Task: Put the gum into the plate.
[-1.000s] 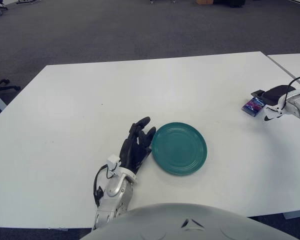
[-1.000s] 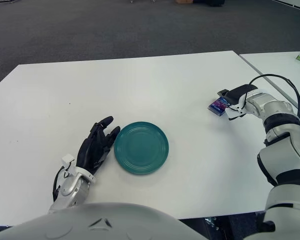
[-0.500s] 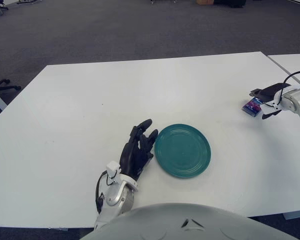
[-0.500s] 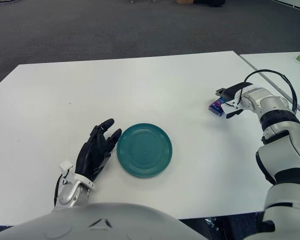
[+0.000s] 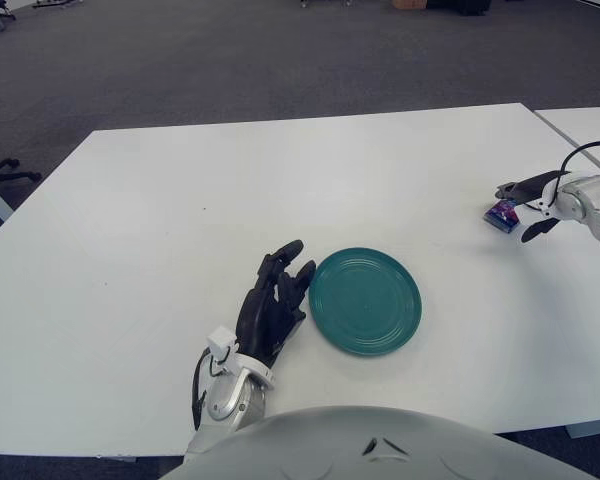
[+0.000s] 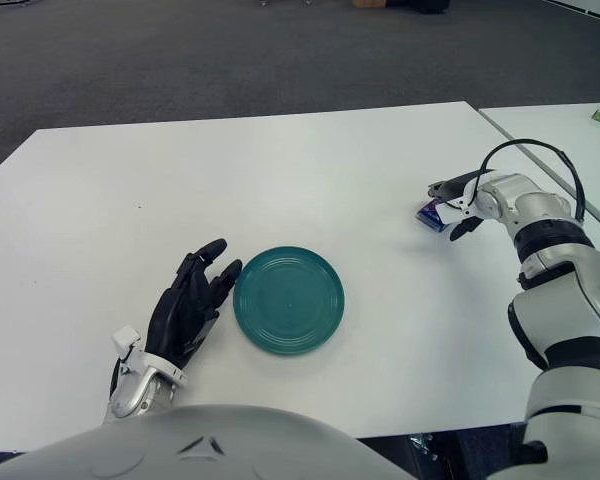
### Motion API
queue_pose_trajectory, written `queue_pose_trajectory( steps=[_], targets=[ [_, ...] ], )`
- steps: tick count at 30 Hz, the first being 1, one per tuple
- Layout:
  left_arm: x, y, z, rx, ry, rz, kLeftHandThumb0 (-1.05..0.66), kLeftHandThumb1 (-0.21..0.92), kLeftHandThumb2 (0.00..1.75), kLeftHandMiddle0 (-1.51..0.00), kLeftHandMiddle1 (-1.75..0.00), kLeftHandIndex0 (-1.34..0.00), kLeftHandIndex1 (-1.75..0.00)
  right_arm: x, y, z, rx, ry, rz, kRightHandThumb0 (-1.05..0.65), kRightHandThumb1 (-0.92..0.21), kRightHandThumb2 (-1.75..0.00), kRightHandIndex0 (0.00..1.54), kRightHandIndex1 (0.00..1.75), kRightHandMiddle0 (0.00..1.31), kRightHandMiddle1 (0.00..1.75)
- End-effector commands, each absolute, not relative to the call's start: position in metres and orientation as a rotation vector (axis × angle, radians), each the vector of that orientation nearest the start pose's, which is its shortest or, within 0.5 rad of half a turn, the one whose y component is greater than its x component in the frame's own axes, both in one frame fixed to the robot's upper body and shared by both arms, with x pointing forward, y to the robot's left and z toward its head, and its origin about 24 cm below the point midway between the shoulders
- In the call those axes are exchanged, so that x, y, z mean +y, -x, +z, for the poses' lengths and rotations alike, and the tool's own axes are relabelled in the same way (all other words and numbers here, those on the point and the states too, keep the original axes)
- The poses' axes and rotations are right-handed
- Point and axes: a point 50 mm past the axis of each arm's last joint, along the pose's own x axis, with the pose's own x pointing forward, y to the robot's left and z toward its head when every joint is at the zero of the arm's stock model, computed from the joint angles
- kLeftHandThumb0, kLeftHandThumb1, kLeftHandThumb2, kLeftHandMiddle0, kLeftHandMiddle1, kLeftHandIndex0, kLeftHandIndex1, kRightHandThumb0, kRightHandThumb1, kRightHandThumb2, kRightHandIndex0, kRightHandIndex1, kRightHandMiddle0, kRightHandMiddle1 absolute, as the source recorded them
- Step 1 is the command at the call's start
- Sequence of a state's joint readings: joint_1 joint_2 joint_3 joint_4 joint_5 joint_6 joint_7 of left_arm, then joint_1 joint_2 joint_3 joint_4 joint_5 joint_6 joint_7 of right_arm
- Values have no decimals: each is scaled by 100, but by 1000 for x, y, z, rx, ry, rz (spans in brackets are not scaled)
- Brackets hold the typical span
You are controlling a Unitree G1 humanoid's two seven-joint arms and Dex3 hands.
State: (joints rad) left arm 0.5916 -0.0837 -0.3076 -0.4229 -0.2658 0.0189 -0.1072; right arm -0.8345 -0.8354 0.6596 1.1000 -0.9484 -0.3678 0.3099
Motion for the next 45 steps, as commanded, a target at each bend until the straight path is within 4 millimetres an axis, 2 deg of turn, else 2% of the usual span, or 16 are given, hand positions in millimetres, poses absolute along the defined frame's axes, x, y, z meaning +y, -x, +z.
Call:
queue_pose_trajectory(
  steps=[1,12,15,19,24,31,34,45],
  targets=[
    [95,-141,41,123,454,-164,-86,92,90,-46,-14,0,-78,-313,-338,75,573,1898,664,-66,-84,-8,47,5,0,38],
    [99,-137,45,122,453,-163,-86,92,90,-46,-14,0,-78,-310,-335,65,612,1870,705,-60,-83,-10,46,3,0,41],
    [100,-136,46,122,452,-163,-86,92,90,-46,-14,0,-78,-309,-333,58,617,1856,696,-58,-82,-11,49,4,0,42],
    [102,-135,47,122,452,-162,-86,92,90,-46,-14,0,-78,-310,-332,58,611,1854,686,-58,-81,-11,50,4,0,40],
    [105,-133,48,122,452,-162,-86,92,90,-46,-13,0,-78,-322,-326,54,623,1874,655,-61,-80,-13,42,1,0,36],
    [114,-124,52,121,450,-160,-86,92,90,-46,-13,0,-78,-320,-323,45,573,1893,653,-68,-80,-16,27,0,0,38],
    [117,-121,54,121,449,-160,-86,92,90,-46,-13,0,-78,-316,-322,37,568,1909,643,-70,-80,-17,26,0,0,39],
    [129,-110,61,121,448,-159,-86,92,90,-46,-13,0,-78,-322,-312,23,569,1948,615,-69,-80,-18,28,1,0,43]
  ],
)
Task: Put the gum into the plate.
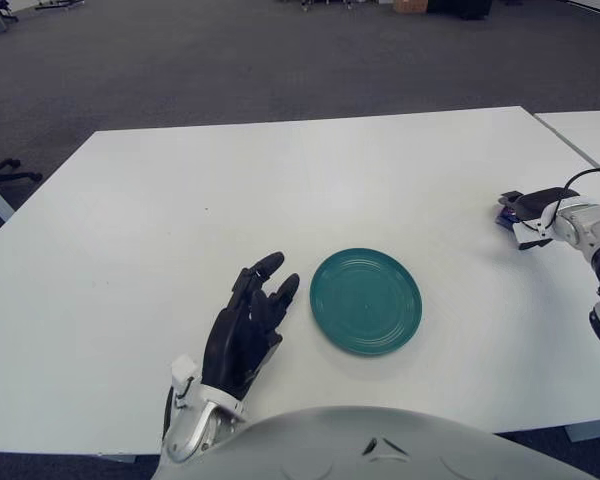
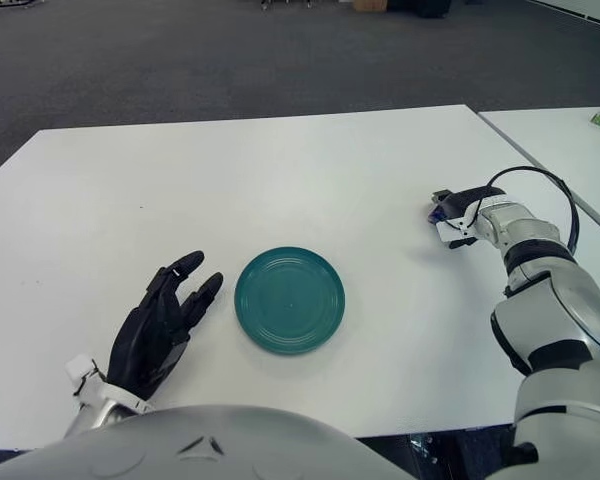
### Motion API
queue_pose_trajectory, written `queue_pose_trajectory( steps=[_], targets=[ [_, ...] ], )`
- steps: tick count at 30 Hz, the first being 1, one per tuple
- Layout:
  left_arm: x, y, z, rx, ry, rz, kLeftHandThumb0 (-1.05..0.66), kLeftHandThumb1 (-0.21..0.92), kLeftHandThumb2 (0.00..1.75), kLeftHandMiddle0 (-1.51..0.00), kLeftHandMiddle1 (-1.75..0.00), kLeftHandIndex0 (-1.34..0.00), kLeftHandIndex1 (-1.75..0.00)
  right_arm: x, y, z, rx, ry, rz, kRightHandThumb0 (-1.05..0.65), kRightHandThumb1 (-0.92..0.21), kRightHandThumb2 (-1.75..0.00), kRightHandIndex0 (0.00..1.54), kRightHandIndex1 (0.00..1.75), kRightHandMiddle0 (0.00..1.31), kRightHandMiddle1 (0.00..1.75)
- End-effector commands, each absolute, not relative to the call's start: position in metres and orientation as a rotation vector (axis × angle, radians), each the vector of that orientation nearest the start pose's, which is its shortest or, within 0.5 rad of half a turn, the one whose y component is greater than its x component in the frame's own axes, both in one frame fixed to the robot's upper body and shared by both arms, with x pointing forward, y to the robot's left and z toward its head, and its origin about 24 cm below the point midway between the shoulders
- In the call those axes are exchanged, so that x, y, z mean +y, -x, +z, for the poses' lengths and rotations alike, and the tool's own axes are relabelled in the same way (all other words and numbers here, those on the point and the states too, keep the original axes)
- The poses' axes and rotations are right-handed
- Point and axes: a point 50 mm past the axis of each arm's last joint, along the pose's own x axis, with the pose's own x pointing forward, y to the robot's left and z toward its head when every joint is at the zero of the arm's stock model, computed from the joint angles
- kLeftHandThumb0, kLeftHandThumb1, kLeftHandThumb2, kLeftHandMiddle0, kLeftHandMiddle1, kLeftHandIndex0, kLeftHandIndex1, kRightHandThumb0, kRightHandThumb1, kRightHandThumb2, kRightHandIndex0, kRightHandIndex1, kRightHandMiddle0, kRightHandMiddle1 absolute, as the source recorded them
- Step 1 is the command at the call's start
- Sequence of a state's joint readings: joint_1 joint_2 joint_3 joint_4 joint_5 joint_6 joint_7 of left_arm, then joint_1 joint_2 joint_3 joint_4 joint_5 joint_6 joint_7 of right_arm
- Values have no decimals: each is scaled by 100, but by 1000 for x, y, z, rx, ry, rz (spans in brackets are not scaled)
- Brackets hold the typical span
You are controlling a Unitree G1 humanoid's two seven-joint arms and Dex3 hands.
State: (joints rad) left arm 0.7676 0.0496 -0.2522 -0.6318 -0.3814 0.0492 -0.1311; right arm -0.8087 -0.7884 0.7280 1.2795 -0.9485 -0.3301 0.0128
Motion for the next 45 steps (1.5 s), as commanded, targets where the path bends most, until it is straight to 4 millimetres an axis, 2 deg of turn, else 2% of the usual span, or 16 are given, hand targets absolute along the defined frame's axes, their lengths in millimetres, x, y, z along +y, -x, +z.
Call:
queue_pose_trajectory(
  steps=[1,8,10,11,12,13,14,15,16,17,19,22,23,29,45],
  targets=[
    [130,-109,61,121,448,-159,-86,92,90,-46,-13,0,-78,-324,-310,21,577,1952,608,-69,-80,-18,28,1,0,43],
    [136,-105,64,121,447,-159,-86,92,90,-46,-13,0,-78,-323,-305,14,535,1954,586,-67,-76,-18,36,5,0,49],
    [137,-105,64,121,447,-159,-86,92,90,-46,-13,0,-78,-322,-305,14,500,1965,583,-68,-75,-20,53,15,0,61],
    [138,-104,64,121,447,-159,-86,92,90,-46,-13,0,-78,-322,-304,14,486,1978,574,-68,-75,-21,55,19,0,64],
    [139,-104,64,121,447,-158,-86,92,90,-46,-13,0,-78,-323,-304,13,479,1987,567,-68,-75,-22,51,61,0,81],
    [140,-104,64,121,447,-158,-86,92,90,-46,-13,0,-78,-323,-303,13,461,2004,566,-68,-75,-23,47,79,0,87],
    [141,-104,65,121,446,-158,-86,92,90,-46,-13,0,-78,-323,-303,13,449,2015,566,-68,-75,-24,44,111,3,115],
    [142,-105,64,121,446,-158,-86,92,90,-46,-13,0,-78,-323,-303,12,435,2026,567,-68,-76,-25,42,134,4,134],
    [142,-105,64,121,446,-158,-86,92,90,-46,-13,0,-78,-323,-302,12,426,2034,568,-67,-76,-26,42,148,10,148],
    [143,-105,64,121,447,-158,-86,92,90,-46,-13,0,-78,-322,-302,11,415,2038,566,-66,-77,-27,42,154,12,154],
    [143,-106,64,121,447,-158,-86,92,90,-46,-13,0,-78,-322,-301,10,399,2039,560,-52,-63,-68,45,166,34,162],
    [145,-107,64,120,447,-158,-86,92,90,-46,-13,0,-78,-321,-300,9,380,2026,548,-46,-56,-90,48,171,41,169],
    [145,-109,63,120,447,-158,-86,92,90,-46,-13,0,-78,-321,-301,10,378,1993,532,-43,-52,-103,51,174,45,174],
    [146,-113,61,121,448,-159,-86,92,90,-46,-12,0,-78,-316,-303,10,378,1910,498,-42,-51,-105,64,175,46,175],
    [145,-122,57,122,449,-160,-86,92,90,-46,-12,0,-78,-312,-303,8,368,1821,443,-44,-46,-112,73,175,50,175]
  ],
)
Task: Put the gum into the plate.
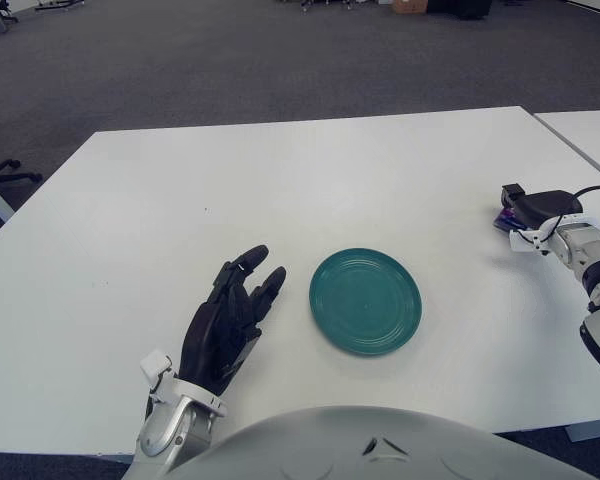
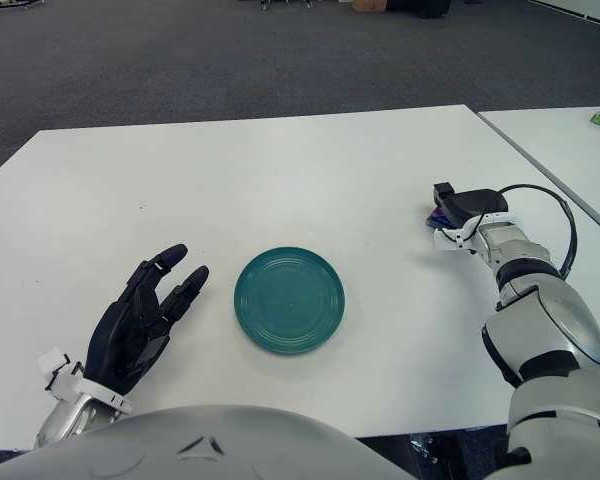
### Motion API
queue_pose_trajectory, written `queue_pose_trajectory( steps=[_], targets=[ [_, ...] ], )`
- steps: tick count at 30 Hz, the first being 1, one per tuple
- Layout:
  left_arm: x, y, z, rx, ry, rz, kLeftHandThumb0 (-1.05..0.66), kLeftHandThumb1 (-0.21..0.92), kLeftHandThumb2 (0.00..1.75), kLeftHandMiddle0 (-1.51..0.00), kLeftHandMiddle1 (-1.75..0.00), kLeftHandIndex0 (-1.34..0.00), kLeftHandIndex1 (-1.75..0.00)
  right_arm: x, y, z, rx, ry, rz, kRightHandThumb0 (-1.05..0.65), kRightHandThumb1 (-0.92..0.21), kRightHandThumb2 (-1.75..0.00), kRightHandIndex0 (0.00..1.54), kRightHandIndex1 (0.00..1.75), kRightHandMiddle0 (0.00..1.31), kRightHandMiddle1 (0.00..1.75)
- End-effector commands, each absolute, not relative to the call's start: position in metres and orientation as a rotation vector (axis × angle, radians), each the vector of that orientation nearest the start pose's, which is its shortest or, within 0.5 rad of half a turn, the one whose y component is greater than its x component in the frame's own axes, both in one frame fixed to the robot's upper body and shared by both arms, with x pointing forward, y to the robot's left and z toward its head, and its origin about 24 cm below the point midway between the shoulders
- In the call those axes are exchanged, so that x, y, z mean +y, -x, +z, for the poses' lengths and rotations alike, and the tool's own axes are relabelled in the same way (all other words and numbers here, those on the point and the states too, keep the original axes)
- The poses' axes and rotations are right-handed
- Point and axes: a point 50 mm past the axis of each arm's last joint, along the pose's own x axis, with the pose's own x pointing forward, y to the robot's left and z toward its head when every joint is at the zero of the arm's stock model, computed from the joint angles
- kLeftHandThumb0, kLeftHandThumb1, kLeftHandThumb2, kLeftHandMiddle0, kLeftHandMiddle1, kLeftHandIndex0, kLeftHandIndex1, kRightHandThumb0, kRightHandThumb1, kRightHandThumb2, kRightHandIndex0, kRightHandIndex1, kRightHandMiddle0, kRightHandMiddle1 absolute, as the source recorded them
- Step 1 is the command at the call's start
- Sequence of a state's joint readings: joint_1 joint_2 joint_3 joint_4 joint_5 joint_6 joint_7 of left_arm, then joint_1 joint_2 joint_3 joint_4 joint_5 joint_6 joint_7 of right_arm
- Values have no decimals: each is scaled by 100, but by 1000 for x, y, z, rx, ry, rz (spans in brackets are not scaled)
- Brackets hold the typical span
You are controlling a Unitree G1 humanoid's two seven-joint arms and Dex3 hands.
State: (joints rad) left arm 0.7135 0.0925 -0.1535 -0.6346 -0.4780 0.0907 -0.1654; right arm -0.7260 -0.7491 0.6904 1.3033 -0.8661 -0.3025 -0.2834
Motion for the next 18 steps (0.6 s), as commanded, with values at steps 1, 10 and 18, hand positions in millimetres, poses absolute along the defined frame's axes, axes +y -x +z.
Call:
queue_pose_trajectory(
  steps=[1,10,18],
  targets=[
    [145,-123,57,122,449,-160,-86,92,90,-46,-12,0,-78,-312,-303,8,369,1818,442,-43,-46,-112,73,175,49,175],
    [143,-128,54,123,450,-161,-86,92,90,-47,-12,0,-78,-312,-304,8,395,1789,417,-43,-50,-108,75,175,47,175],
    [142,-132,52,123,450,-161,-86,92,90,-47,-12,0,-78,-317,-302,10,393,1784,403,-42,-50,-107,75,175,47,175]
  ],
)
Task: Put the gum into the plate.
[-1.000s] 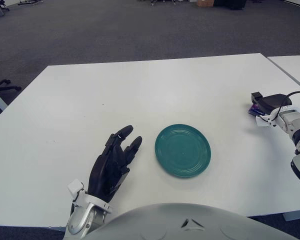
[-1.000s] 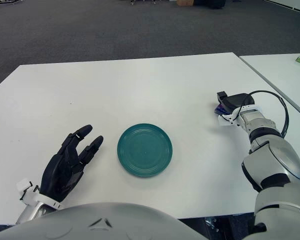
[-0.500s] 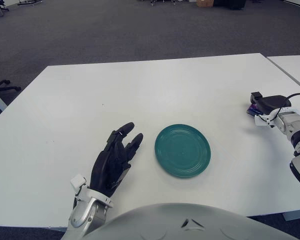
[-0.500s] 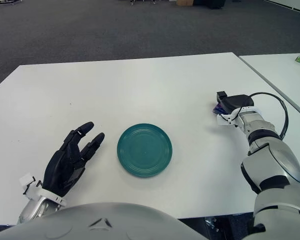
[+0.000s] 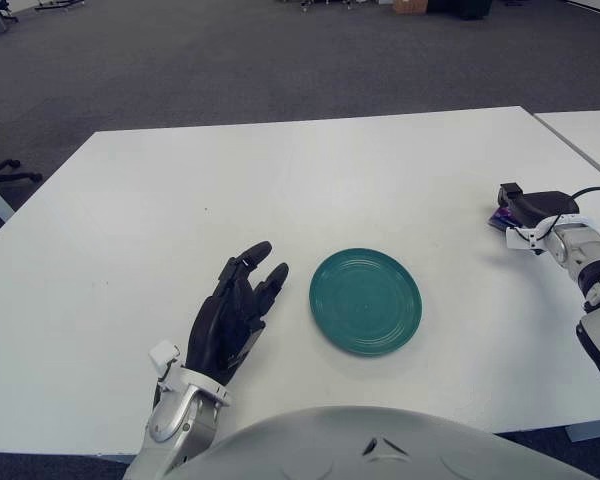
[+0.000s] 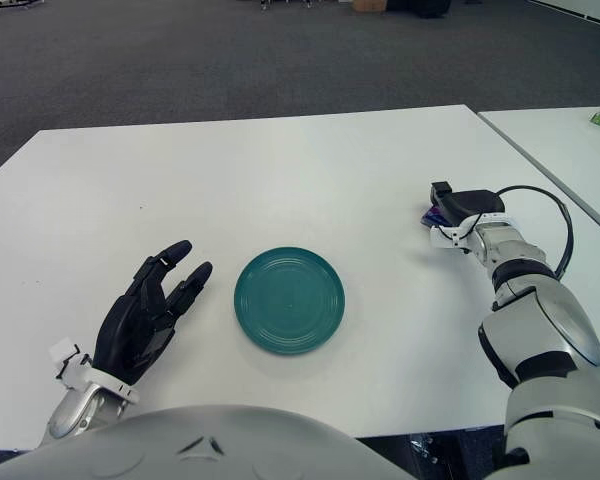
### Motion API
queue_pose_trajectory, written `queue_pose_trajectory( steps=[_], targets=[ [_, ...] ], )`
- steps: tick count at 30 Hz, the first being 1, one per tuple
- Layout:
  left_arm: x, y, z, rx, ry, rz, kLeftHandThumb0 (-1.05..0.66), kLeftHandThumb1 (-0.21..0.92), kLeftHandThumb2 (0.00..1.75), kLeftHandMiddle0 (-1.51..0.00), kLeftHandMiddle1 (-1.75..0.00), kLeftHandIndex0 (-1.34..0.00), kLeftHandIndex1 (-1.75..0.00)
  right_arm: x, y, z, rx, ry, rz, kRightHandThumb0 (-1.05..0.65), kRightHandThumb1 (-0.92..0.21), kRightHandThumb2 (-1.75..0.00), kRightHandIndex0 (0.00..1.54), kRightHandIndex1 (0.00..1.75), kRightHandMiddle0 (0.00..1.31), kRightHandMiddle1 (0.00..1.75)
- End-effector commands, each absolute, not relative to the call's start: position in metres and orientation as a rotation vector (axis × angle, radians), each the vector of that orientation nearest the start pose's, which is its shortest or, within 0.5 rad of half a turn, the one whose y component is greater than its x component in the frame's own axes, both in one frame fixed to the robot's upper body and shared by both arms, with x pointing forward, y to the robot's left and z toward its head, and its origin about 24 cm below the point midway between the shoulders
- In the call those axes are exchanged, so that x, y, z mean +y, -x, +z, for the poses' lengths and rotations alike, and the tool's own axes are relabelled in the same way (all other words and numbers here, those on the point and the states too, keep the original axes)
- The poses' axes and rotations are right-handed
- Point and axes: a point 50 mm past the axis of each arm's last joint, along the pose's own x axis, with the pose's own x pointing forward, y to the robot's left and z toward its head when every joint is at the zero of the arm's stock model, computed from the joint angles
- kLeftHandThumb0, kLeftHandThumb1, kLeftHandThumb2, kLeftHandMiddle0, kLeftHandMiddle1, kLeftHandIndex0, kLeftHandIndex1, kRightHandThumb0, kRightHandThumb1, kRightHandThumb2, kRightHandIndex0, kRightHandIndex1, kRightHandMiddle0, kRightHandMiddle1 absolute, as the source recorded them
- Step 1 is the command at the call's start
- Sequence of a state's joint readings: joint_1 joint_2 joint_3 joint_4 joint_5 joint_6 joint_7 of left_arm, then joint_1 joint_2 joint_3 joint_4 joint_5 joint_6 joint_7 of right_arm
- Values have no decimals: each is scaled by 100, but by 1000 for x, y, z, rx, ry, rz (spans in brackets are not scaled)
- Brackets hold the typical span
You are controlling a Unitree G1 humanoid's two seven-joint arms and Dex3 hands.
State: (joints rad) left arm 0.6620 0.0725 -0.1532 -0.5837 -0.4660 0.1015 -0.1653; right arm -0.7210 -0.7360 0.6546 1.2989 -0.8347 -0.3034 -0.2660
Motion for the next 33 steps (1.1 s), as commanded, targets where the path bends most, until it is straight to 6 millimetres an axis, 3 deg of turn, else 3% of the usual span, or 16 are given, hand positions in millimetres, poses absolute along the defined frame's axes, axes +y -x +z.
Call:
queue_pose_trajectory(
  steps=[1,10,20,33],
  targets=[
    [141,-132,51,123,450,-161,-86,92,90,-47,-12,0,-78,-317,-303,10,394,1780,401,-42,-50,-107,75,175,47,175],
    [139,-136,49,124,451,-161,-86,92,90,-47,-12,0,-78,-317,-303,12,382,1772,384,-42,-53,-103,75,175,45,175],
    [135,-141,45,126,452,-162,-86,92,90,-47,-12,0,-78,-306,-318,29,287,1761,385,-41,-59,-97,72,175,41,175],
    [130,-149,38,130,453,-162,-86,92,90,-47,-11,0,-78,-296,-334,66,74,1762,388,-40,-60,-94,71,175,41,173]
  ],
)
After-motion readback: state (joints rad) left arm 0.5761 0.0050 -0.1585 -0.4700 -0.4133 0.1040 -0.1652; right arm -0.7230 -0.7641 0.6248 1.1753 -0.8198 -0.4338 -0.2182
